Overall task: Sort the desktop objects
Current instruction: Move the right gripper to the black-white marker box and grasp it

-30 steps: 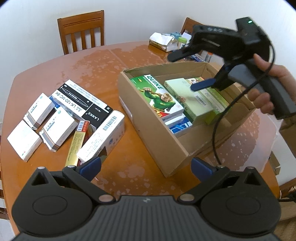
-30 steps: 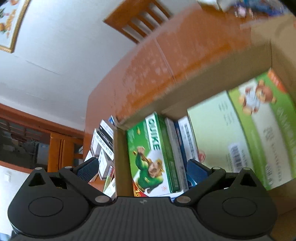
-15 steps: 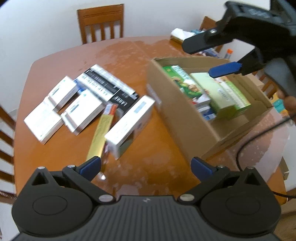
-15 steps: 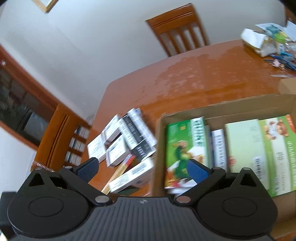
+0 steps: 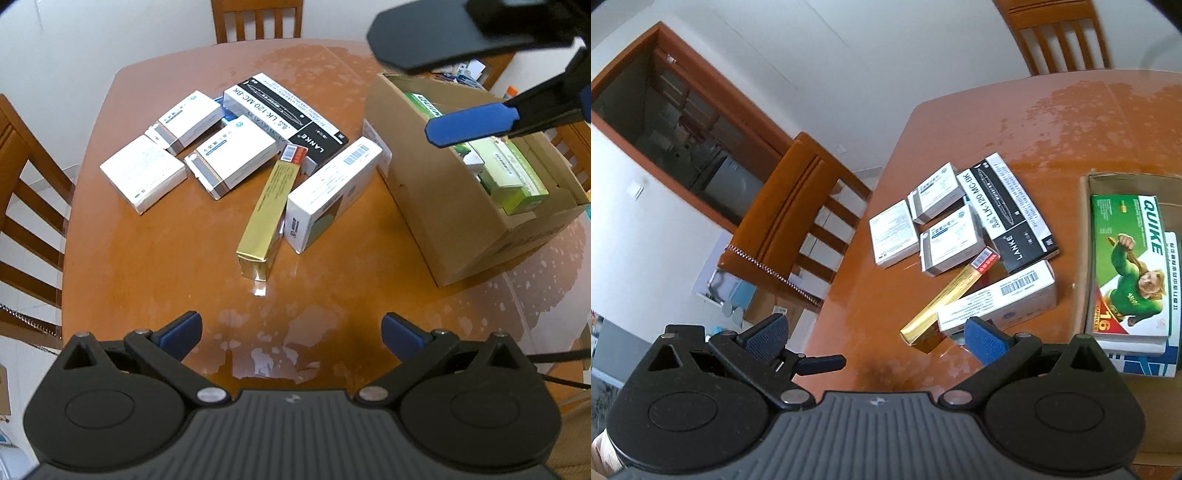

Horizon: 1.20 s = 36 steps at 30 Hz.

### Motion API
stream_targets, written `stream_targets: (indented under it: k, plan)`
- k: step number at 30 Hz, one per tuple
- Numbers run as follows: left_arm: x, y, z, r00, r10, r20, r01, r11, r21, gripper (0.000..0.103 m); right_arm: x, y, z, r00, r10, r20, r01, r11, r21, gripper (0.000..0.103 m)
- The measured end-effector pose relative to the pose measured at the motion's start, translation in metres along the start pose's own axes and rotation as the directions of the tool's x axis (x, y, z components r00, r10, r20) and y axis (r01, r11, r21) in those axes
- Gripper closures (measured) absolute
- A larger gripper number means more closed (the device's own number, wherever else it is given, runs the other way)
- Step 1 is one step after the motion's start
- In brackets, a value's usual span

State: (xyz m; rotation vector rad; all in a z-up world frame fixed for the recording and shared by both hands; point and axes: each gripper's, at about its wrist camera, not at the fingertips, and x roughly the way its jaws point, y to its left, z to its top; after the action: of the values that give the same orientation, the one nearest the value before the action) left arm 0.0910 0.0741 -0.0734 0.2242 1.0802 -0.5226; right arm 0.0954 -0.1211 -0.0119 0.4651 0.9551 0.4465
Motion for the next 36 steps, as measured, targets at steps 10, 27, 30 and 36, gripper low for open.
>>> stream_targets:
  k: [10, 27, 30, 36]
  plan:
    - [0.002, 0.001, 0.000, 1.000, -0.027, 0.009, 0.028, 0.999, -0.020, 0.000, 0.007, -0.006, -0.001, 0.999, -0.006, -0.035, 0.007, 1.000, 0.017, 0.000]
    - [0.012, 0.040, 0.006, 0.986, -0.138, 0.092, 0.139, 0.990, -0.014, 0.000, 0.062, 0.003, 0.101, 0.922, -0.386, 0.022, 0.377, 0.885, -0.272, 0.000]
    - [0.011, 0.045, 0.008, 0.982, -0.150, 0.117, 0.153, 0.988, -0.013, 0.000, 0.102, -0.006, 0.119, 0.865, -0.501, -0.022, 0.456, 0.804, -0.382, 0.000]
    - [0.013, 0.057, 0.005, 0.977, -0.175, 0.125, 0.182, 0.982, -0.047, 0.000, 0.166, -0.024, 0.120, 0.766, -0.632, -0.113, 0.489, 0.688, -0.537, 0.004]
